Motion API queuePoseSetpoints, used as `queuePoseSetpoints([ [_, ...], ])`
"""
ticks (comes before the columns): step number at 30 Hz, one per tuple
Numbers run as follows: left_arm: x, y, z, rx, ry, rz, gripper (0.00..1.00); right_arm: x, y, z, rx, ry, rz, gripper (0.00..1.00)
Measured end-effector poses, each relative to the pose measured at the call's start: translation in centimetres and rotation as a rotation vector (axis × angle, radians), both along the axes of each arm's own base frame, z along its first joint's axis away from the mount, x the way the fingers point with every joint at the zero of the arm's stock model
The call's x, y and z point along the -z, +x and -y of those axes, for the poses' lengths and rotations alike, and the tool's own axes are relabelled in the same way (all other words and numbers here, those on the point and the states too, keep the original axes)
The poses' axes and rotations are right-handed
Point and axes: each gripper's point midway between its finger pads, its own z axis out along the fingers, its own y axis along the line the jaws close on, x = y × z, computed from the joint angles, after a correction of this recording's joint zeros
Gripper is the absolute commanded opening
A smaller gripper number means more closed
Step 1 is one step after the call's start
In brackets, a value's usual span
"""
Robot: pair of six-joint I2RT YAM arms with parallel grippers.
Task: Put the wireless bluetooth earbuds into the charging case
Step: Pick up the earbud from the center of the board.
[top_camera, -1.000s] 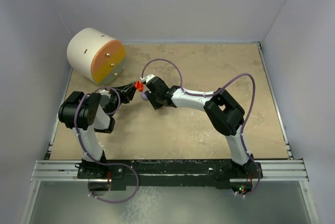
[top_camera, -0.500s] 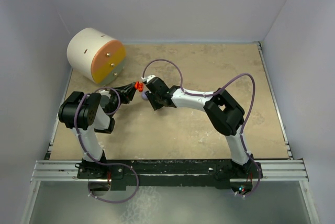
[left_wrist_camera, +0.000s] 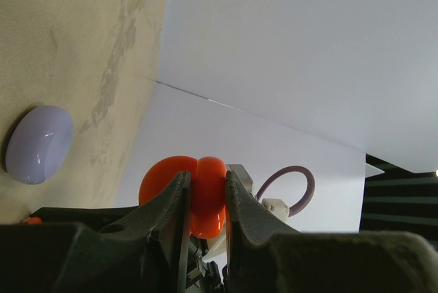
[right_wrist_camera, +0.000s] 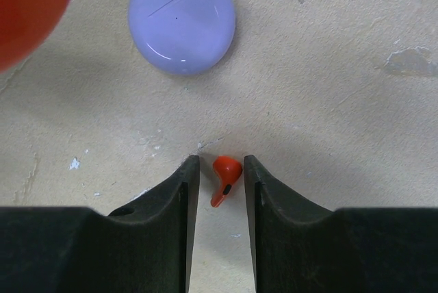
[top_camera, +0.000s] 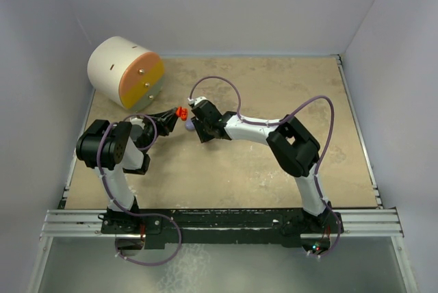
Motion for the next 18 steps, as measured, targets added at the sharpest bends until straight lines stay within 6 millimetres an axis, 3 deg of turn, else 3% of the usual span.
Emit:
queuePoseSetpoints([
  [18,0.0,0.03,-0.19,-0.002,0.0,0.0,0.0,0.05,-0.02,-0.02,0.008,0.004,-0.004,0.24],
])
